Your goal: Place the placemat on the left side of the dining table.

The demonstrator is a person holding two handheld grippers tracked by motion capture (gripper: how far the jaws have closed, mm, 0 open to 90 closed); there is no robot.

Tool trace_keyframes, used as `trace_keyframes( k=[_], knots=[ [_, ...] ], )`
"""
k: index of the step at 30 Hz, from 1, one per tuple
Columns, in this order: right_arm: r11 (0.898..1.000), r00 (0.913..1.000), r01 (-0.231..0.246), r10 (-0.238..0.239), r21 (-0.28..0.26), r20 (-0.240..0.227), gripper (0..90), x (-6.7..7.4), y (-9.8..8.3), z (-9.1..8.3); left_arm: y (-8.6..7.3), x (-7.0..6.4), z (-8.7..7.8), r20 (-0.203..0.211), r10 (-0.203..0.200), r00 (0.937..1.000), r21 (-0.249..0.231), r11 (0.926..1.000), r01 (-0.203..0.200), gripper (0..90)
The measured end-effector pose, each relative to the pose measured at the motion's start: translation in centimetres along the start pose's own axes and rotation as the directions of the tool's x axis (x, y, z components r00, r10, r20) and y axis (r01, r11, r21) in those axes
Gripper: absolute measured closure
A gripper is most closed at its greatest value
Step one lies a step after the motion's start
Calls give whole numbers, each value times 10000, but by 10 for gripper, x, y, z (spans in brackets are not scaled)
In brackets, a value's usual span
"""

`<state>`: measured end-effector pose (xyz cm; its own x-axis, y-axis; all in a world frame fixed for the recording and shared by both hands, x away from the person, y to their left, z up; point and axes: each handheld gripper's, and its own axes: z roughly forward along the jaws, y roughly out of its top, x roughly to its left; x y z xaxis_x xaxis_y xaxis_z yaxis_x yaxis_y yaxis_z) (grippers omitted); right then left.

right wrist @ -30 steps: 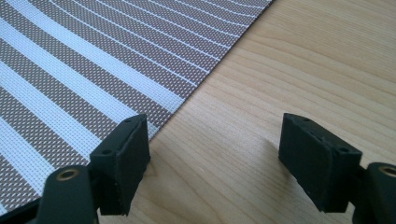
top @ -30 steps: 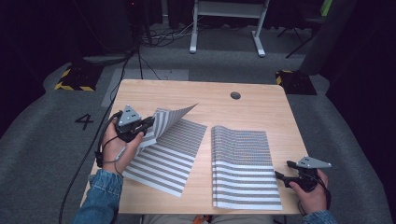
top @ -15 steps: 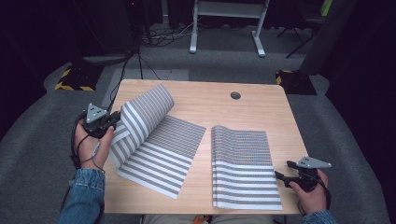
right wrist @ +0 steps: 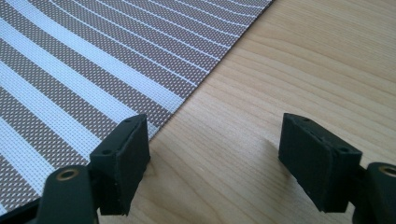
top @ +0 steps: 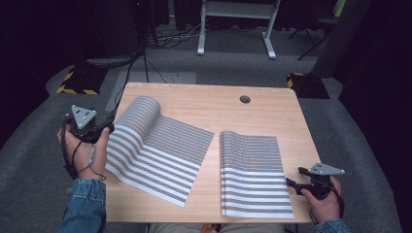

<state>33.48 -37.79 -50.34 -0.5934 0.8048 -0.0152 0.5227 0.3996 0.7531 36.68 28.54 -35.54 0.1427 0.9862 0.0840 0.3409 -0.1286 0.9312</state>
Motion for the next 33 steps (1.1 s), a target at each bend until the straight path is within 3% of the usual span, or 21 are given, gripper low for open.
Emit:
trace_keyframes(
  k=[4,6,14,19,21,23,24,29,33],
  knots=[
    [10000,10000,2,-2,-1,-1,246,0,0,0,2,-30,12,1156,306,9928,204,9992,-332,404],
    [10000,10000,2,-2,-1,-1,246,0,0,0,0,-47,19,1667,546,9845,341,9975,-611,402],
    [10000,10000,4,-4,-1,-5,246,0,0,0,-8,-108,48,3388,880,9368,970,9870,-1278,397],
    [10000,10000,1,-1,1,0,246,0,0,0,-16,-139,64,4197,840,9038,1636,9724,-1664,389],
    [10000,10000,6,-6,0,-4,246,0,0,0,-21,-149,70,4345,795,8971,1821,9678,-1739,388],
    [10000,10000,5,-5,0,-4,246,0,0,0,-27,-161,78,4578,710,8862,2117,9594,-1862,382],
    [10000,10000,0,0,-2,-2,246,0,0,0,-31,-167,83,4666,814,8807,2271,9514,-2083,380],
    [10000,10000,9,-9,1,-25,246,0,0,0,-50,-190,102,4908,888,8667,2846,9239,-2558,370],
    [10000,10000,-37,37,-11,-41,246,0,0,0,-64,-201,114,4967,823,8640,3241,9059,-2725,356]
  ],
)
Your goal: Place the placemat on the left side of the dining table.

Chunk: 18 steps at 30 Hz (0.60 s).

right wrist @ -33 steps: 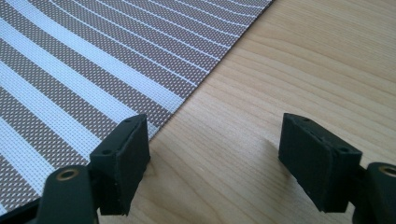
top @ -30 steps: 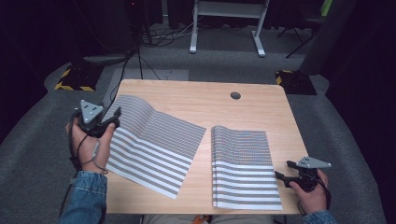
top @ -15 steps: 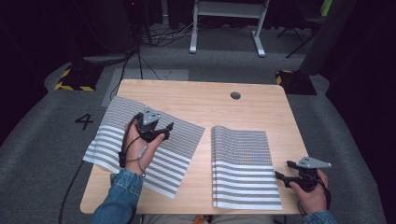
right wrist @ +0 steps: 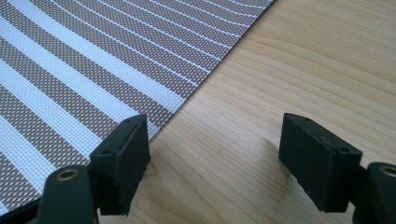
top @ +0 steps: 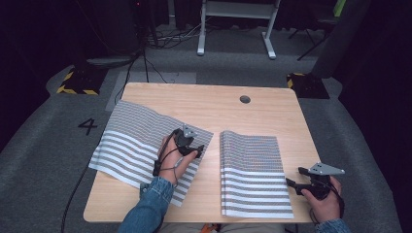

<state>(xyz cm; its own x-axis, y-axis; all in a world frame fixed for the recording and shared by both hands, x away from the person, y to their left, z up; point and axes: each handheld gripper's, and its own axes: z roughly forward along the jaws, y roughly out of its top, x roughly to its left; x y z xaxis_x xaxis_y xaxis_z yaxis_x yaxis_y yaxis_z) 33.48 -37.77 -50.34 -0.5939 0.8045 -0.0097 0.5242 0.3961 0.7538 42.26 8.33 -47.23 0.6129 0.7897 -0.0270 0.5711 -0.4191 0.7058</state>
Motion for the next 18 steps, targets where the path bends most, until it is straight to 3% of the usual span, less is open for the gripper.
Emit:
trace_keyframes(
  k=[4,9,12,18],
  knots=[
    [10000,10000,10,-10,-3,-14,246,0,0,0,-4,-2,14,23,1,10000,242,9997,-2,343],
    [10000,10000,19,-19,17,-26,247,0,0,0,-9,-3,23,-233,44,9997,579,9983,-30,298],
    [10000,10000,18,-18,18,-28,246,0,0,0,-12,-1,25,-220,-241,9995,257,9994,247,247],
    [10000,10000,29,-29,8,-36,246,0,0,0,-12,-5,28,-231,-126,9997,260,9996,132,194]
  ],
)
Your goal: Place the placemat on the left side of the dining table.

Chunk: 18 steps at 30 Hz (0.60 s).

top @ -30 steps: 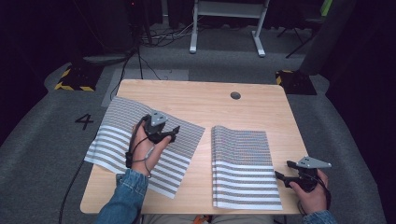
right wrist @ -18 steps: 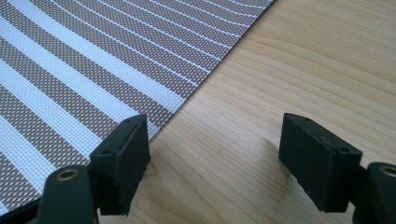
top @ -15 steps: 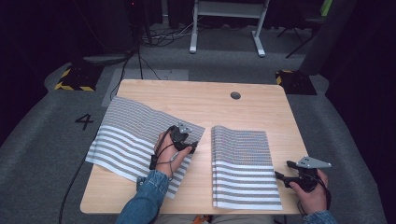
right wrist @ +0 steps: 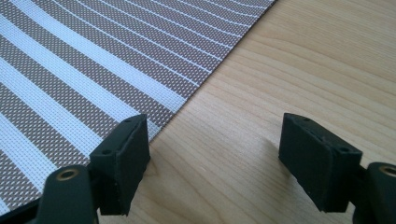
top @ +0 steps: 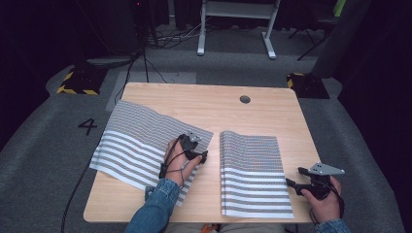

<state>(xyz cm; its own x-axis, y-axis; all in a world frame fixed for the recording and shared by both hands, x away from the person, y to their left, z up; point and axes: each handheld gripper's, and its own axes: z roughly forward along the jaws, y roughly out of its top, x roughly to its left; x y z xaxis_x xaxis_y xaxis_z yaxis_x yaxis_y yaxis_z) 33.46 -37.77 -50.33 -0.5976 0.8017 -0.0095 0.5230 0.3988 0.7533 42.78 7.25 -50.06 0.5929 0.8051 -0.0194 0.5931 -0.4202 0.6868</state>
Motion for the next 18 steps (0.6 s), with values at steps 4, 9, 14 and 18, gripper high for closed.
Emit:
trace_keyframes(
  k=[4,9,14,18],
  knots=[
    [10000,10000,3,-3,-1,2,246,0,0,0,0,0,0,2,-14,10000,-10,10000,14,193],
    [10000,10000,5,-5,-2,3,246,0,0,0,0,1,-1,-70,-140,9999,-79,9999,140,236],
    [10000,10000,92,-92,15,28,246,0,0,0,-3,11,-5,-286,-385,9988,-366,9986,375,505],
    [10000,10000,41,-41,1,8,246,0,0,0,-2,14,-8,-456,-41,9990,-195,9998,32,692]
  ],
)
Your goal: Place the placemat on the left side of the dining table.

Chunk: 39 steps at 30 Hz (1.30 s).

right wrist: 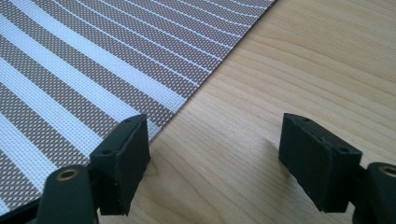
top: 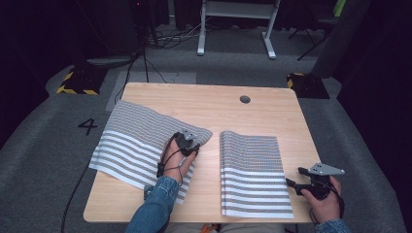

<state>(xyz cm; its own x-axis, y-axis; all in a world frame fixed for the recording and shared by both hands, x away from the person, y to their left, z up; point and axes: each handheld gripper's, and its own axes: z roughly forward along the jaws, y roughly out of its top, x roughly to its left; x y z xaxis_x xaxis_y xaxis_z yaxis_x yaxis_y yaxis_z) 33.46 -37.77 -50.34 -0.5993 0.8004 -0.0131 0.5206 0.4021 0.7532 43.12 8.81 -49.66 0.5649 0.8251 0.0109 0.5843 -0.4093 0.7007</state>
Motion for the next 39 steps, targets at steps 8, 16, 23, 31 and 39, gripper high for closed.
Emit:
trace_keyframes(
  k=[8,16,23,31,39],
  knots=[
    [10000,10000,-43,43,-1,-8,246,0,0,0,3,3,-12,57,192,9998,-348,9992,-190,869],
    [10000,10000,48,-48,13,18,247,0,0,0,11,-17,-62,766,1431,9867,-1432,9810,-1312,872],
    [10000,10000,46,-46,13,28,246,0,0,0,-5,-43,-102,1602,2843,9453,-2099,9455,-2487,871],
    [10000,10000,42,-42,-23,38,246,0,0,0,-40,-59,-125,3071,3311,8922,-1722,9414,-2901,865],
    [10000,10000,28,-28,-22,43,246,0,0,0,-70,-68,-125,3736,2965,8789,-1094,9550,-2757,834]
  ],
)
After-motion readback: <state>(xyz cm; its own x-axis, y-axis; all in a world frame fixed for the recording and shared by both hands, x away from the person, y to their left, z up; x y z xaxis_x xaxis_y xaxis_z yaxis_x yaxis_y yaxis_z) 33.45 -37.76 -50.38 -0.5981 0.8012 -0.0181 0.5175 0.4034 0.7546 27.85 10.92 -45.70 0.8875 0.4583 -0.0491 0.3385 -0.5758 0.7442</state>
